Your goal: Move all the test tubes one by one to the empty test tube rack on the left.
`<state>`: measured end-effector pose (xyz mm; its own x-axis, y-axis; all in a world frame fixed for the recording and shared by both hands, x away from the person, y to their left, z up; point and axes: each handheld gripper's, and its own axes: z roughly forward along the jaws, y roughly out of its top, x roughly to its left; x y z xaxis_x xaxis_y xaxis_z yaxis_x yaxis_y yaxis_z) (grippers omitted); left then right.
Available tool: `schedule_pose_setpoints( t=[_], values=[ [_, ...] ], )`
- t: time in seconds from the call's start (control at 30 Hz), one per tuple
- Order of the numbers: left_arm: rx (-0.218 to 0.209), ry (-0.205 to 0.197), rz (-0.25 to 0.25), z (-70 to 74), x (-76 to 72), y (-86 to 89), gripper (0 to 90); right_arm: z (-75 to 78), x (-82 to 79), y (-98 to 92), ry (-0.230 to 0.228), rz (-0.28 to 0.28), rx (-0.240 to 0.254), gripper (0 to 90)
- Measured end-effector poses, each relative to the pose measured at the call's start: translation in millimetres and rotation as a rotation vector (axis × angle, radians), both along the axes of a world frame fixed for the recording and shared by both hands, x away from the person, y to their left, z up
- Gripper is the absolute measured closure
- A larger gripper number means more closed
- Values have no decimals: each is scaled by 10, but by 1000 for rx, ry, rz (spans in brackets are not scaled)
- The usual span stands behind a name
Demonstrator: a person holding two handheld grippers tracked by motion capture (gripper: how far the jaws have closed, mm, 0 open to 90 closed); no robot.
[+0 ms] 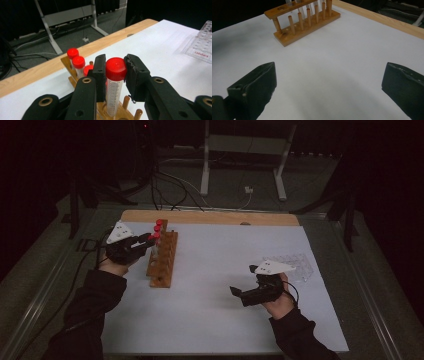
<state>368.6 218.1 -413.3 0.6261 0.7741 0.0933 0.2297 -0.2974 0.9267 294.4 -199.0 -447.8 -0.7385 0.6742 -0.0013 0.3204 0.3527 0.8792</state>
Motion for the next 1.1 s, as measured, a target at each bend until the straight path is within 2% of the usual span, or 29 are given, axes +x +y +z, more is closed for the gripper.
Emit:
schedule_pose_setpoints(
  t=[0.6, 0.93, 1.03, 1.1],
  values=[
    [63, 78, 14, -304, 71, -43, 721, 9, 3, -12, 2, -4, 2, 0],
    [75, 83, 8, -319, 55, -23, 716, 12, 6, -22, 0, -6, 4, 0],
    [65, 102, -6, -298, 47, -6, 700, 13, 7, -24, 0, -5, 5, 0],
    [65, 101, 2, -266, 25, -1, 590, 14, 6, -25, 3, -5, 7, 0]
  ],
)
